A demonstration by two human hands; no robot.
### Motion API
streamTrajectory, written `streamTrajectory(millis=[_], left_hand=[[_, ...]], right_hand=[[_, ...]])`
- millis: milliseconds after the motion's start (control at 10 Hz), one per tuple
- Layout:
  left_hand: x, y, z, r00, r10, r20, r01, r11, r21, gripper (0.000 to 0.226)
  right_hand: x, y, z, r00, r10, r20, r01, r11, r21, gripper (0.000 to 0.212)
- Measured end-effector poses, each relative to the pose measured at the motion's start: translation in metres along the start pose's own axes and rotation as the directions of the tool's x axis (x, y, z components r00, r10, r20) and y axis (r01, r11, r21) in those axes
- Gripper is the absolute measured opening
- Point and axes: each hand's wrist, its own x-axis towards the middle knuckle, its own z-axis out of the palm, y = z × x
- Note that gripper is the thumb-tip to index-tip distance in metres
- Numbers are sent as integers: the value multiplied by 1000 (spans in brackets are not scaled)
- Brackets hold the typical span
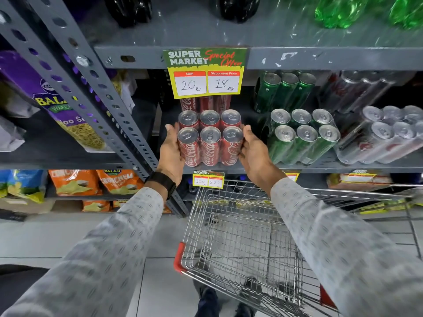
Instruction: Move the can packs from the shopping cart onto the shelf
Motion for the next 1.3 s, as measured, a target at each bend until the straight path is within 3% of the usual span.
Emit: streamTrajectory(millis=[500,700,900,1200,1300], left_hand=[[-5,-1,5,1000,-7,-11,7,1000,20,47],[-3,-2,2,999,-3,-41,3,1000,15,56],[-2,-5,1,1000,-11,-19,12,999,30,44],[-5,-1,1,1000,-16,-4,16,999,47,42],[-15,-4,3,991,24,-133,-4,988,151,45]], right_hand=[[4,-4,-3,1000,6,-12,-6,1000,-25,29],[1,-4,-3,1000,6,2,-5,998,-56,28],[2,-2,-4,1000,20,-5,-20,999,-37,29],[2,2,-5,999,-26,39,28,998,-57,28],[-9,-1,-5,998,-62,29,66,982,-178,42]])
